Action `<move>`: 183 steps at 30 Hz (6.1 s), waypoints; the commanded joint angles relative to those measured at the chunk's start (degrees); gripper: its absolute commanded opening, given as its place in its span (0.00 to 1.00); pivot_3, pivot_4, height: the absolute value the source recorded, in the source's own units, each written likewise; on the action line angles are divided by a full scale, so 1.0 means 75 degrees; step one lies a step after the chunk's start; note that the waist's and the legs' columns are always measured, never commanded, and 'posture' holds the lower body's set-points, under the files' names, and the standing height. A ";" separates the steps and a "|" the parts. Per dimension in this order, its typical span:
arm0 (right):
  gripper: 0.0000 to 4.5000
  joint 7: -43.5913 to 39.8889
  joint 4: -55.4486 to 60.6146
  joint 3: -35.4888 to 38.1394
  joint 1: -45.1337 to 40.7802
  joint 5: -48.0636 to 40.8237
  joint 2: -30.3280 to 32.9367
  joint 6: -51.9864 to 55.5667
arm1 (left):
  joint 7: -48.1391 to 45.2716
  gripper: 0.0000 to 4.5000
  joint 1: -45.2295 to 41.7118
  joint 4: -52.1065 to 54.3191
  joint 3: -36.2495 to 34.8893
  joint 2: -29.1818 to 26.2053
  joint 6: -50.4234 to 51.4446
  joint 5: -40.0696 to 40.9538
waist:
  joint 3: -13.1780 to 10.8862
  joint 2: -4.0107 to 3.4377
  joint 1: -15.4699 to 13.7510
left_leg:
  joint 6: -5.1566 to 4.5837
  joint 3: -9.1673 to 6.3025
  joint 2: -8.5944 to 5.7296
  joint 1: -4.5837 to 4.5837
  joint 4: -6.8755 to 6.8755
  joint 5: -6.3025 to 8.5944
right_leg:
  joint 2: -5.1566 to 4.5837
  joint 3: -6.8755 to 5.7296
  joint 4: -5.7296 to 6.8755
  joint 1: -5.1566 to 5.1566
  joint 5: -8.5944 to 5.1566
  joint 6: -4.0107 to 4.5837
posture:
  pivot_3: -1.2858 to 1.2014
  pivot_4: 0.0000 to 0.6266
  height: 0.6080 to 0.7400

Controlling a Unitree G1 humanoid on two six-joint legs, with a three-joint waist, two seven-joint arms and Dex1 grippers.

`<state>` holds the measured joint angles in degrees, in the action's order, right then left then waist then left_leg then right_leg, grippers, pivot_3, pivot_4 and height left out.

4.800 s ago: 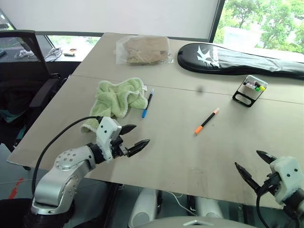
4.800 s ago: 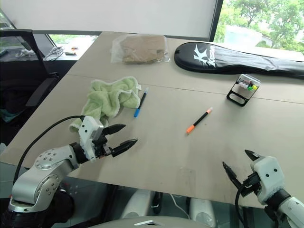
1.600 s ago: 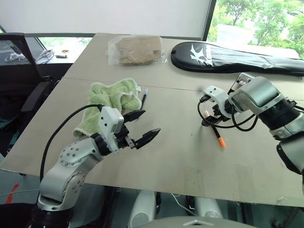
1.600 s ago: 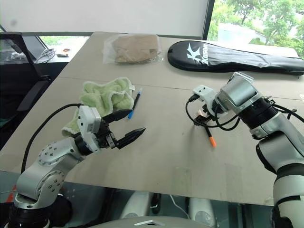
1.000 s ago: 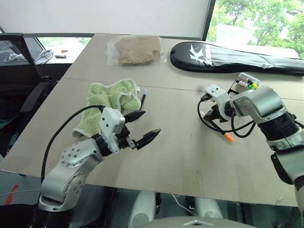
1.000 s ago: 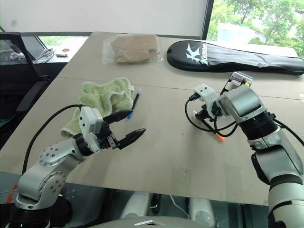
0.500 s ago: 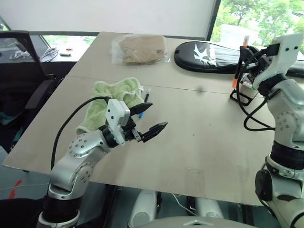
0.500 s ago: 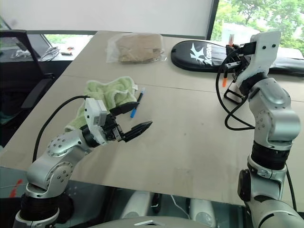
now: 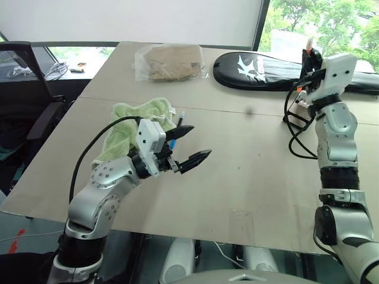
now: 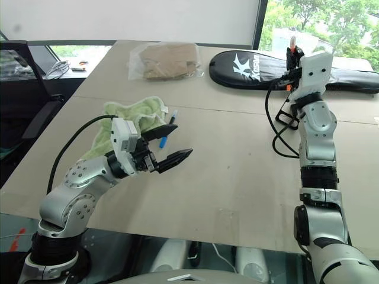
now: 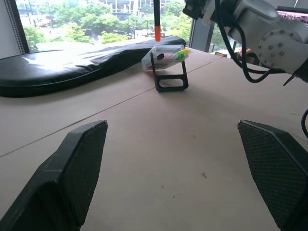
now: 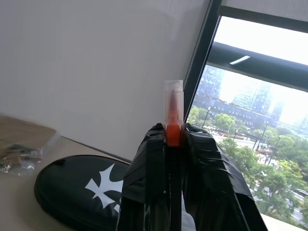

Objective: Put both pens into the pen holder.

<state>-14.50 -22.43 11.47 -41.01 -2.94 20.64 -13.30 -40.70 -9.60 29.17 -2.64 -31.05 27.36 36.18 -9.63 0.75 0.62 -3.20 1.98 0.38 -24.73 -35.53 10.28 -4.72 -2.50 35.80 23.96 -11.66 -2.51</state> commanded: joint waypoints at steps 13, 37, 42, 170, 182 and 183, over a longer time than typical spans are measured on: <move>0.01 0.0678 -0.1743 -0.0062 -0.0568 0.0463 0.0278 -0.1563 | 0.0386 1.00 -0.0267 0.0616 -0.0231 0.0156 0.0135 0.0605 | 0.0000 0.0001 0.0012 | 0.0000 0.0015 0.0001 0.0012 -0.0001 -0.0001 | 0.0005 0.0017 0.0007 -0.0002 0.0002 -0.0002 | 0.52 0.24 1.00; 0.98 0.1015 0.0360 0.0135 0.0625 0.0094 0.0213 0.0179 | 0.0108 1.00 -0.0118 0.0153 -0.0313 -0.0015 0.0003 0.0329 | 0.0001 0.0001 0.0005 | 0.0000 0.0016 0.0004 0.0019 -0.0003 -0.0001 | 0.0006 0.0019 0.0010 -0.0007 0.0003 -0.0002 | 0.52 0.24 1.00; 0.98 0.1036 0.1317 0.0141 0.1054 -0.0051 0.0180 0.1348 | 0.0059 1.00 -0.0162 0.0085 -0.0318 -0.0033 -0.0001 0.0309 | 0.0001 0.0001 -0.0003 | 0.0000 0.0018 0.0004 0.0016 -0.0004 -0.0001 | 0.0005 0.0020 0.0009 -0.0006 0.0003 -0.0002 | 0.52 0.24 1.00; 1.00 0.0619 0.6378 -0.0281 0.2373 -0.8761 0.0036 0.9895 | -0.1449 0.00 -0.1780 -0.0970 0.1385 -0.0565 0.0679 -0.1949 | -0.0017 0.0037 -0.0201 | 0.0002 -0.0081 0.0011 -0.0049 -0.0090 0.0030 | -0.0062 -0.0045 -0.0013 -0.0025 0.0010 -0.0002 | 0.52 0.24 1.00; 0.02 0.0996 0.5840 0.0045 0.1929 -0.9676 0.0399 1.0079 | -0.2017 0.00 -0.1669 -0.1108 0.1723 -0.0827 -0.0609 -0.2509 | -0.0019 0.0034 -0.0184 | -0.0005 -0.0070 0.0011 -0.0052 -0.0090 0.0032 | -0.0021 -0.0069 -0.0013 -0.0023 0.0008 -0.0006 | 0.52 0.24 1.00; 0.02 0.1036 0.5832 0.0068 0.1946 -0.9742 0.0457 1.0076 | -0.2034 0.00 -0.1663 -0.1123 0.1714 -0.0837 -0.0634 -0.2514 | -0.0019 0.0033 -0.0187 | -0.0006 -0.0071 0.0011 -0.0052 -0.0090 0.0032 | -0.0020 -0.0072 -0.0013 -0.0023 0.0008 -0.0006 | 0.52 0.24 1.00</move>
<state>-8.03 21.22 9.36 -26.03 -75.32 22.84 63.02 -54.87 -22.27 19.38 10.62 -36.79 24.19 17.06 -9.77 0.99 -0.78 -3.25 1.48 0.46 -25.12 -36.20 10.52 -4.87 -3.02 35.71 23.79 -11.60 -2.56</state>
